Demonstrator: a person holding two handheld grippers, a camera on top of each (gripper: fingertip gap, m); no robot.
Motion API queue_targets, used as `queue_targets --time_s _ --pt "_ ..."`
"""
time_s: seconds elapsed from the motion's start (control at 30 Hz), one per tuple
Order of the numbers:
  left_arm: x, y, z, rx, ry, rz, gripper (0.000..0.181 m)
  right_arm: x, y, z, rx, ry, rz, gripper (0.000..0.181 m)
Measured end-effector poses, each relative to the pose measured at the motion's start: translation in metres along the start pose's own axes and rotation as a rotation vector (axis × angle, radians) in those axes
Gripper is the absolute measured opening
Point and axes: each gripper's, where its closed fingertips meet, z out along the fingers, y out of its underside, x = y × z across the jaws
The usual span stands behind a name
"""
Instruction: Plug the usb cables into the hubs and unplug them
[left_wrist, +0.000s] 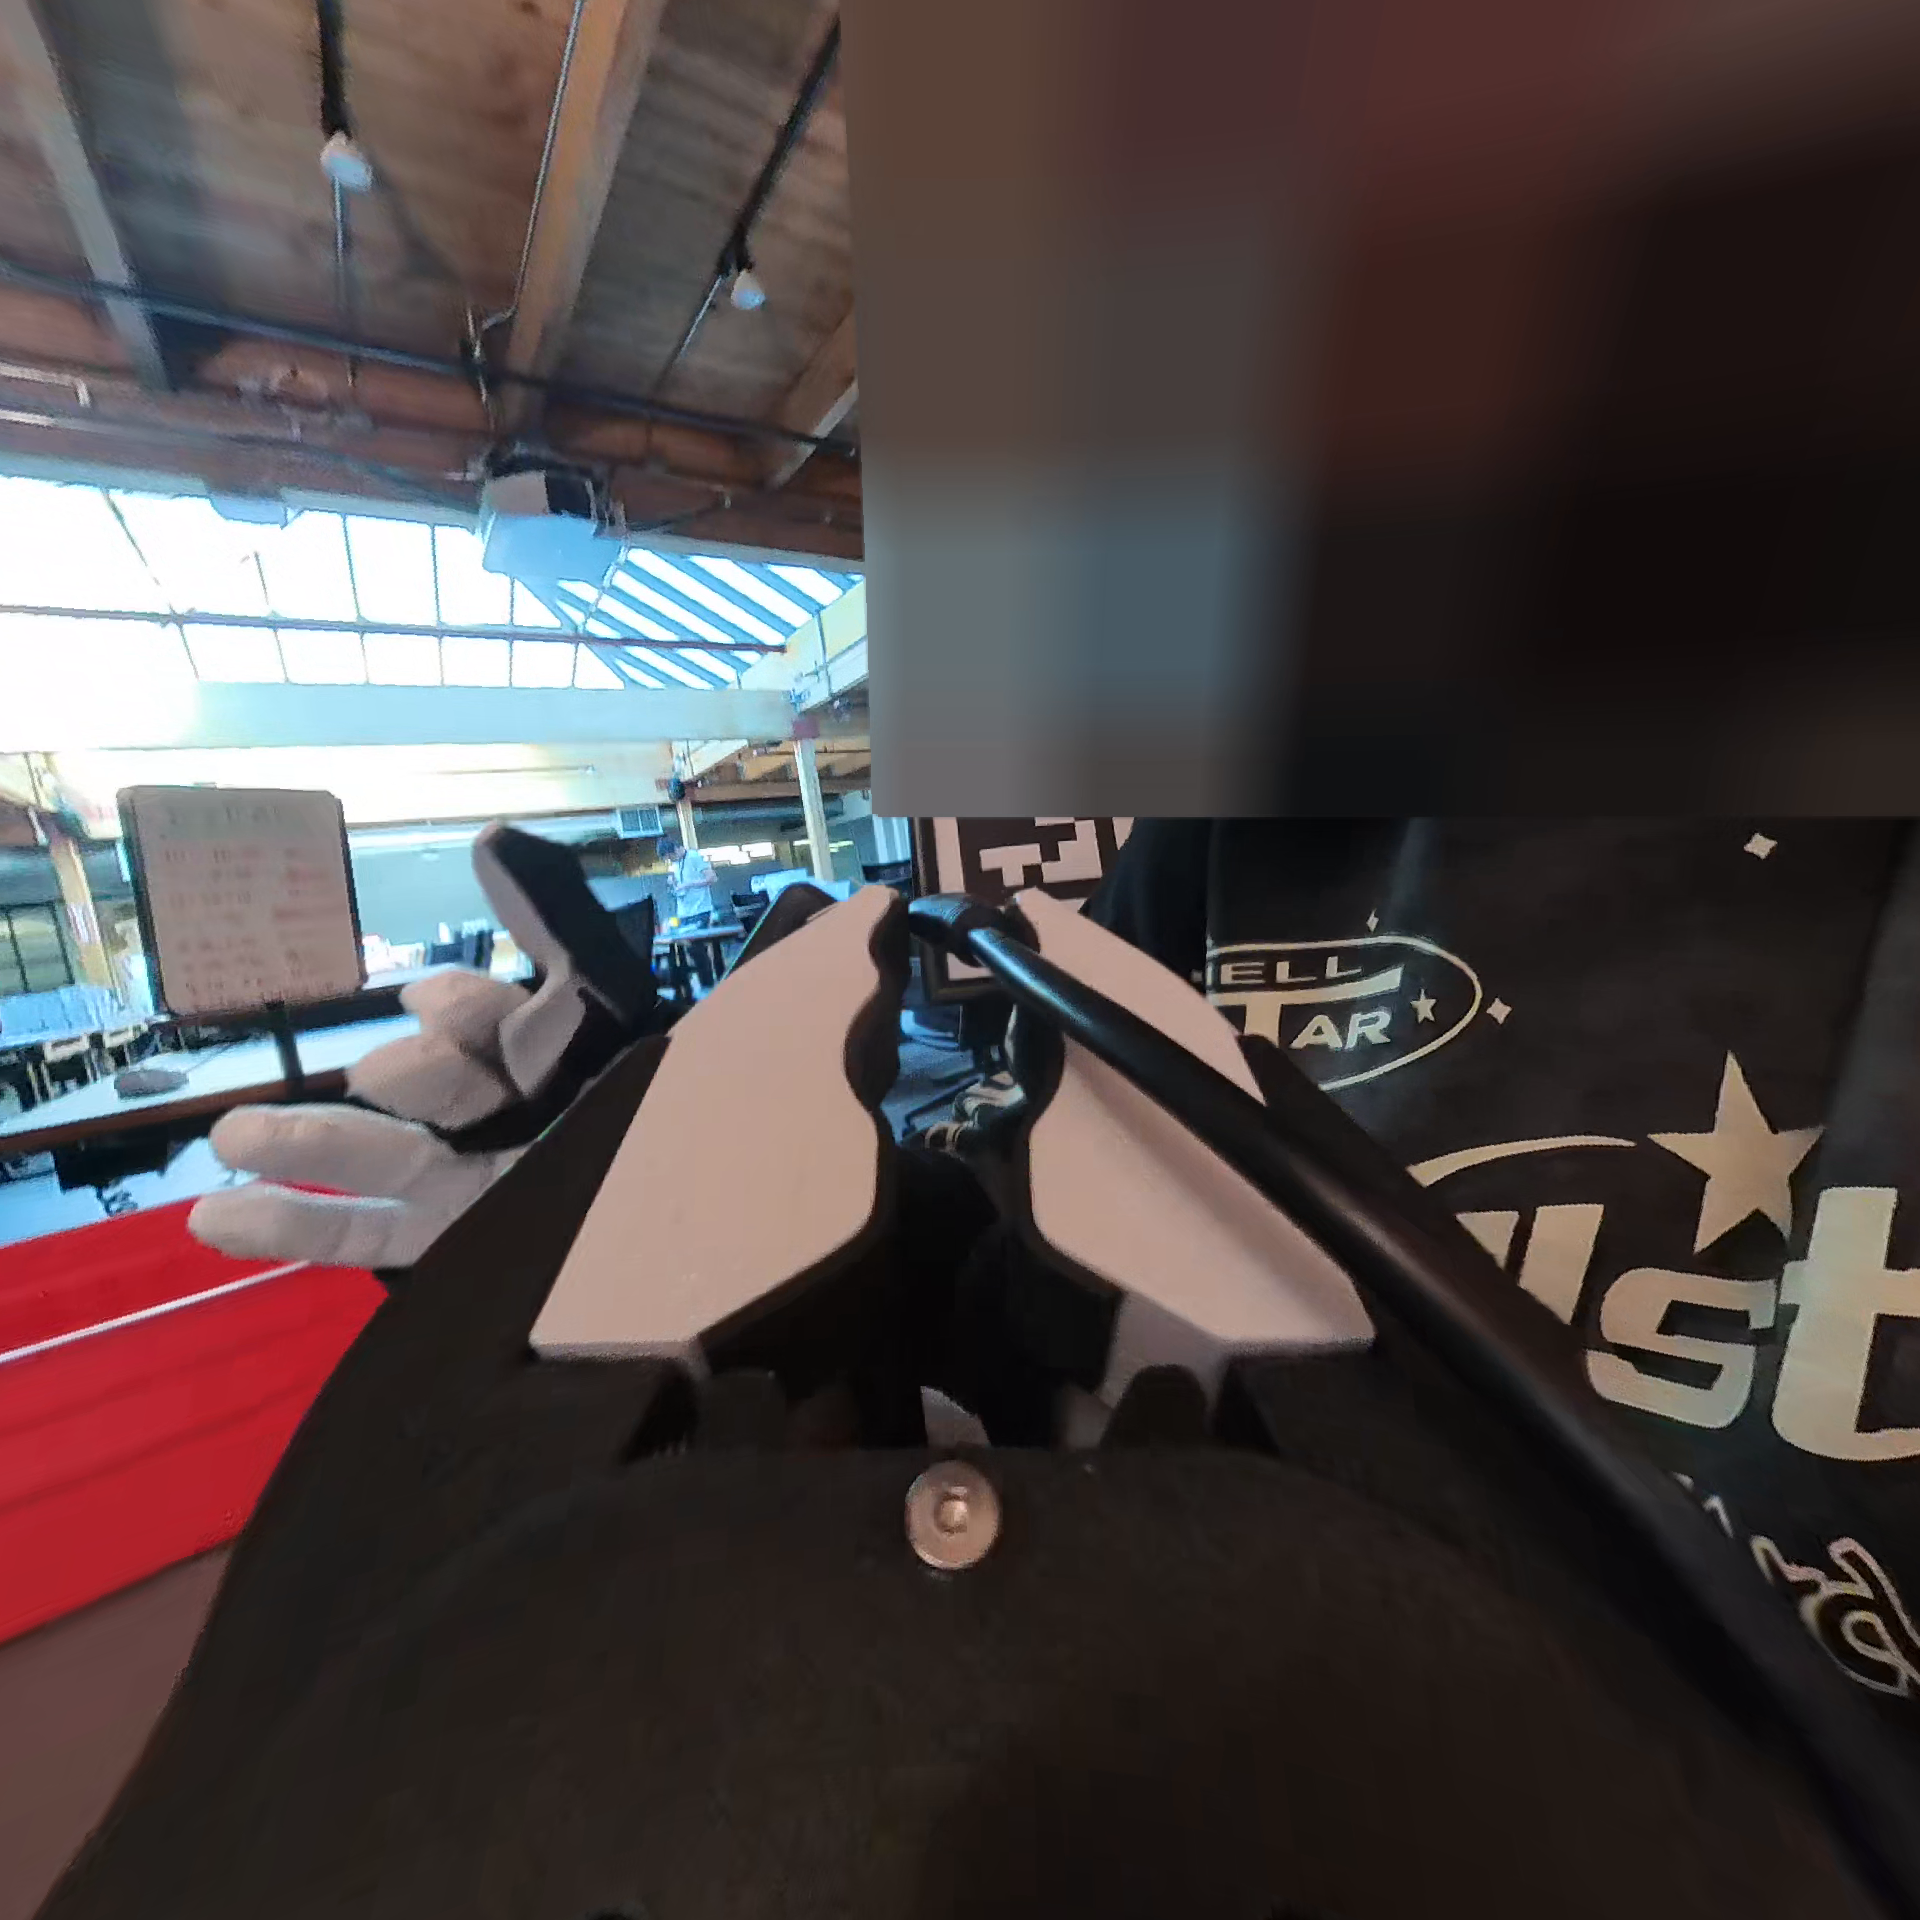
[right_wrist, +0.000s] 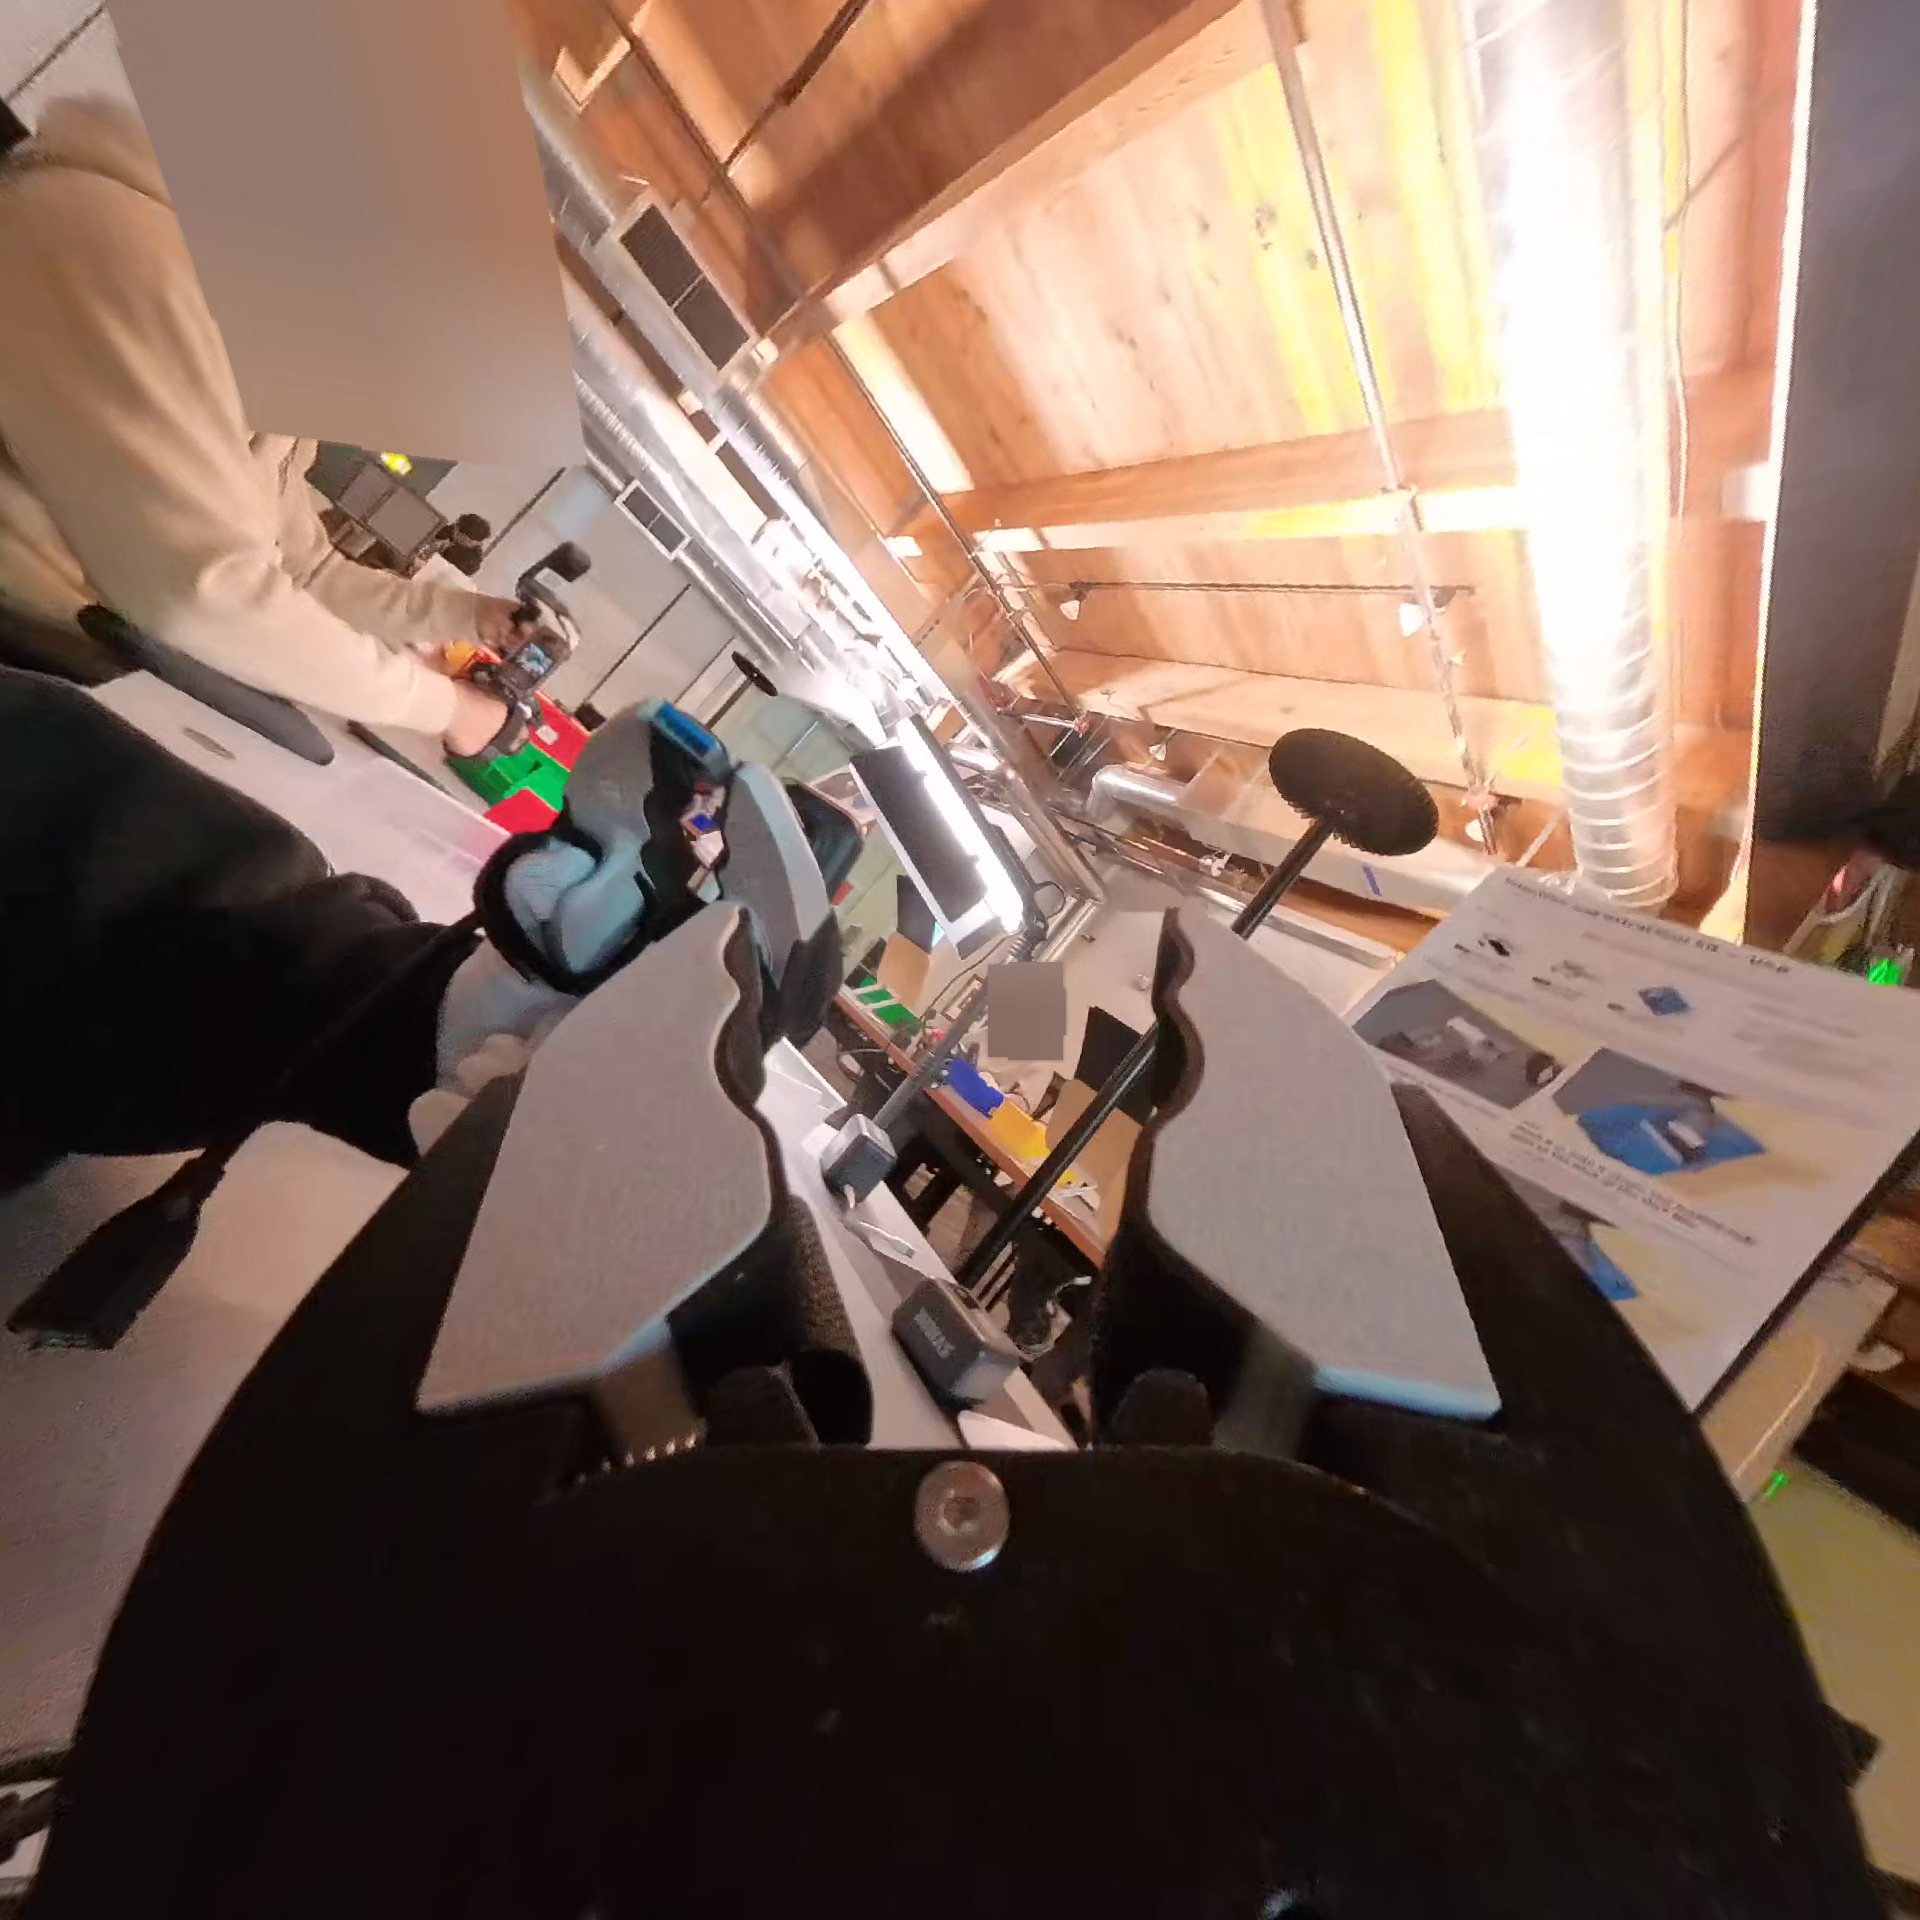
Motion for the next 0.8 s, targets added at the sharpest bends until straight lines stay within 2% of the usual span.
queue_targets --time_s 0.13,0.27,0.33,0.43,0.63,0.8 --pt "0.000 -0.006 -0.001 0.036 -0.002 0.004 0.016 0.011 0.001 -0.002 0.004 0.053 0.047 0.069" --pt "-0.010 -0.012 -0.005 0.059 -0.075 0.015 0.016 0.062 0.006 -0.022 0.027 0.287 0.218 0.058" --pt "-0.025 -0.014 -0.011 0.069 -0.173 0.018 0.017 0.086 0.016 -0.038 0.043 0.400 0.340 0.058" --pt "-0.035 -0.014 -0.020 0.078 -0.238 0.016 0.017 0.107 0.025 -0.055 0.094 0.510 0.488 0.059" --pt "-0.050 -0.005 -0.026 0.024 -0.345 0.026 0.017 0.107 0.032 -0.053 0.106 0.497 0.598 0.060" --pt "-0.060 0.001 -0.030 0.000 -0.400 -0.009 0.017 0.086 0.035 -0.037 0.047 0.357 0.589 0.058"
